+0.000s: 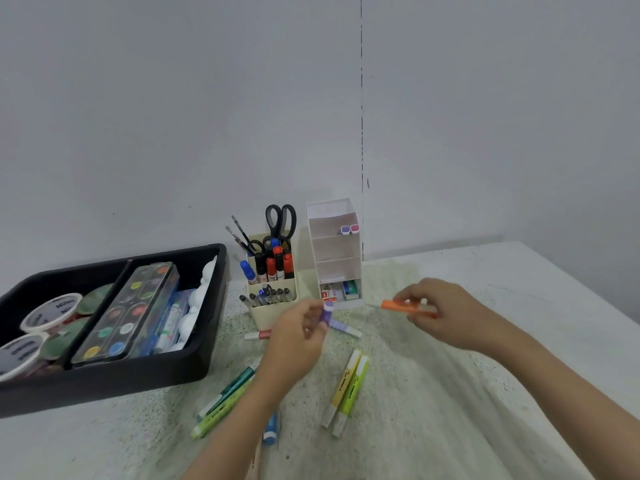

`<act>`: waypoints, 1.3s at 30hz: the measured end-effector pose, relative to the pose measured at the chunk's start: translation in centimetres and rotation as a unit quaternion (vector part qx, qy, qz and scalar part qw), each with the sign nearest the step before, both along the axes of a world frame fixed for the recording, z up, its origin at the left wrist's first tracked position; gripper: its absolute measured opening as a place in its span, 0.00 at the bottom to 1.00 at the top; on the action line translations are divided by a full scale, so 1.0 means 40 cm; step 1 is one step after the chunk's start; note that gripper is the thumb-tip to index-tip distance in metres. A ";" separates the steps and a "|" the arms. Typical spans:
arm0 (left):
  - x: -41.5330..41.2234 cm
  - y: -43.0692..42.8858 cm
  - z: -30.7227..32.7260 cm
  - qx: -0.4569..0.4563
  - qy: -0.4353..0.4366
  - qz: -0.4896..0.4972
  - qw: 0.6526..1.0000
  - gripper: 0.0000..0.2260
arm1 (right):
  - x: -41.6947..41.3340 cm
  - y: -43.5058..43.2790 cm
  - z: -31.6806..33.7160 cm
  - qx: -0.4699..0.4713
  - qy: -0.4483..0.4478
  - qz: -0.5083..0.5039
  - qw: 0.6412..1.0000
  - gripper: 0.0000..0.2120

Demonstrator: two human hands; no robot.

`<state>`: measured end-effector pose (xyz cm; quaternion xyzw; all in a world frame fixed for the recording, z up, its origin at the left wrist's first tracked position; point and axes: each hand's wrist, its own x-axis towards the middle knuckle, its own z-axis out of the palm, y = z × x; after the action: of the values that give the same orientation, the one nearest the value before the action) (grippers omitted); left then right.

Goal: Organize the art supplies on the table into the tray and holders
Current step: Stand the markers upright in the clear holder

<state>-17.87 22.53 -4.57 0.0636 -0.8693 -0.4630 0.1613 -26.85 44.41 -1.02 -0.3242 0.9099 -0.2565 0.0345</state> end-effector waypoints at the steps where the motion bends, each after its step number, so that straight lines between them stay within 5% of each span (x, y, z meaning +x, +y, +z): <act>1: -0.004 -0.004 0.026 0.019 0.025 -0.005 1.000 0.13 | -0.006 -0.015 0.023 -0.005 0.020 -0.002 1.000 0.11; 4: -0.025 -0.026 0.105 0.055 0.080 -0.008 0.995 0.16 | -0.017 -0.062 0.094 -0.076 0.055 -0.016 0.995 0.04; 11: -0.086 -0.073 0.234 0.171 0.140 -0.009 0.975 0.09 | -0.057 -0.175 0.223 -0.219 0.088 -0.040 0.971 0.11; 18: -0.121 -0.086 0.268 0.178 0.170 -0.021 0.969 0.07 | -0.110 -0.243 0.221 -0.171 0.156 -0.047 0.972 0.03; 28: -0.158 -0.119 0.275 0.203 0.201 -0.009 0.958 0.11 | -0.122 -0.256 0.197 -0.264 0.153 -0.013 0.952 0.12; 34: -0.182 -0.119 0.261 0.166 0.227 -0.015 0.960 0.12 | -0.136 -0.259 0.168 -0.149 0.224 0.037 0.962 0.13; 39: -0.186 -0.114 0.261 0.143 0.275 0.003 0.951 0.11 | -0.145 -0.266 0.133 -0.062 0.348 0.068 0.933 0.14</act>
<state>-25.30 17.98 5.89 -0.0408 -0.7160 -0.5810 0.3847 -32.64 33.78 4.31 -0.4554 0.8231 -0.1805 -0.2873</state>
